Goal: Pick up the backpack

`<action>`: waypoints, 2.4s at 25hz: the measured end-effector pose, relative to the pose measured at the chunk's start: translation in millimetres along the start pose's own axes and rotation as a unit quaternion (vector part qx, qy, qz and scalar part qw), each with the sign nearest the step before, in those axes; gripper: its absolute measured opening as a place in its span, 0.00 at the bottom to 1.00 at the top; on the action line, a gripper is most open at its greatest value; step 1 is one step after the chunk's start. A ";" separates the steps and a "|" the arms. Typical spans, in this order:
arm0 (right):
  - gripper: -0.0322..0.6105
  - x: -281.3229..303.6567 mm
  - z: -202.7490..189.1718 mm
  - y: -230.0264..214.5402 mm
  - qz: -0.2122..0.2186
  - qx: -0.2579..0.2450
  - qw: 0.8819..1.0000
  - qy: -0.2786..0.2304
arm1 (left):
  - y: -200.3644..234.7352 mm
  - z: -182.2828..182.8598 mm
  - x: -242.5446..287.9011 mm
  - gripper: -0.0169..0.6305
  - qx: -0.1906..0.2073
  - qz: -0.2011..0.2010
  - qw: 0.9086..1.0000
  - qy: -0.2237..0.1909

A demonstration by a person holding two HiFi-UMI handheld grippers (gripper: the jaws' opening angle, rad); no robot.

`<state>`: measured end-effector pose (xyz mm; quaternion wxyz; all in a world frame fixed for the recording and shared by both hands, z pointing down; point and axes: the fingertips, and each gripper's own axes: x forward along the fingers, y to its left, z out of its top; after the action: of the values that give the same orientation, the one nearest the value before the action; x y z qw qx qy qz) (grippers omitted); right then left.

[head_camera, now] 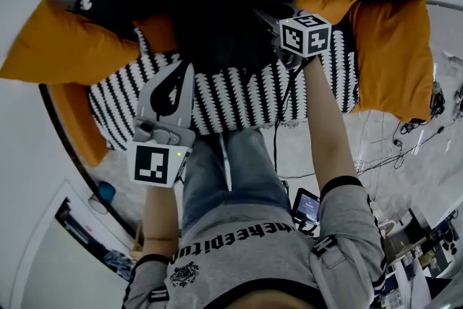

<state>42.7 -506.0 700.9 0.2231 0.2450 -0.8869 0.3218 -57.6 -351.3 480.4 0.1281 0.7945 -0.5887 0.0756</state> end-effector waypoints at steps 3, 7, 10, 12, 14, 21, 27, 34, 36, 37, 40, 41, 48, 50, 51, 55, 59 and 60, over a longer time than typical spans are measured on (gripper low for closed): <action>0.24 -2.7 1.1 12.5 0.006 -0.004 1.000 -0.006 | -2.5 1.5 -3.9 0.06 0.000 -0.002 1.000 -0.002; 0.11 -10.6 6.5 29.0 0.018 0.016 0.999 -0.023 | -3.5 3.3 -9.7 0.06 0.008 -0.011 1.000 -0.006; 0.10 -21.6 13.4 38.6 0.011 0.021 0.999 -0.038 | -7.4 7.4 -10.5 0.06 0.008 -0.016 1.000 -0.012; 0.10 -30.7 20.1 47.5 0.003 0.012 0.999 -0.053 | -10.0 10.2 -12.2 0.06 0.010 -0.021 1.000 -0.012; 0.10 -40.6 28.9 58.6 -0.009 -0.007 0.997 -0.072 | -10.5 13.0 -15.2 0.06 0.015 -0.027 0.999 -0.015; 0.10 -76.0 43.1 108.1 -0.045 -0.071 0.990 -0.116 | -10.2 28.1 -30.2 0.06 0.024 -0.039 0.998 -0.035; 0.10 -103.1 55.7 156.8 -0.044 -0.078 0.983 -0.163 | -5.6 48.8 -60.5 0.06 0.037 -0.035 0.997 -0.064; 0.10 -135.1 77.9 211.9 -0.064 -0.089 0.970 -0.218 | 13.5 67.9 -108.0 0.06 0.060 -0.026 0.994 -0.084; 0.10 -144.8 79.0 223.3 -0.066 -0.086 0.968 -0.225 | 11.7 75.3 -116.7 0.06 0.064 -0.028 0.993 -0.092; 0.10 -149.0 78.4 229.4 -0.068 -0.087 0.968 -0.225 | 10.8 79.3 -121.2 0.06 0.066 -0.030 0.993 -0.096; 0.10 -157.6 74.5 248.2 -0.073 -0.089 0.968 -0.225 | 11.2 90.5 -133.9 0.06 0.075 -0.033 0.991 -0.109; 0.10 -160.3 72.8 254.8 -0.073 -0.089 0.967 -0.225 | 11.6 93.9 -138.1 0.06 0.076 -0.035 0.990 -0.113; 0.10 -179.1 65.0 305.8 -0.073 -0.108 0.965 -0.229 | 7.2 116.7 -166.2 0.06 0.084 -0.051 0.986 -0.136; 0.10 -186.4 65.8 315.7 -0.079 -0.114 0.962 -0.234 | 3.6 121.4 -170.7 0.06 0.088 -0.057 0.985 -0.140; 0.10 -191.3 67.1 318.2 -0.084 -0.116 0.961 -0.237 | 1.4 123.6 -172.1 0.06 0.090 -0.061 0.984 -0.142; 0.10 -219.0 73.3 316.8 -0.111 -0.110 0.954 -0.257 | -9.2 130.1 -173.2 0.06 0.088 -0.079 0.982 -0.146; 0.10 -252.3 72.8 312.5 -0.146 -0.100 0.945 -0.274 | -23.6 137.4 -174.3 0.06 0.089 -0.101 0.979 -0.152; 0.10 -261.2 72.1 311.6 -0.155 -0.099 0.943 -0.278 | -28.4 140.2 -174.2 0.06 0.091 -0.108 0.978 -0.155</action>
<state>49.3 -269.4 362.5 0.0383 0.4356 -0.8921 0.1133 -86.2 -224.9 295.9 -0.0300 0.8637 -0.5031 -0.0096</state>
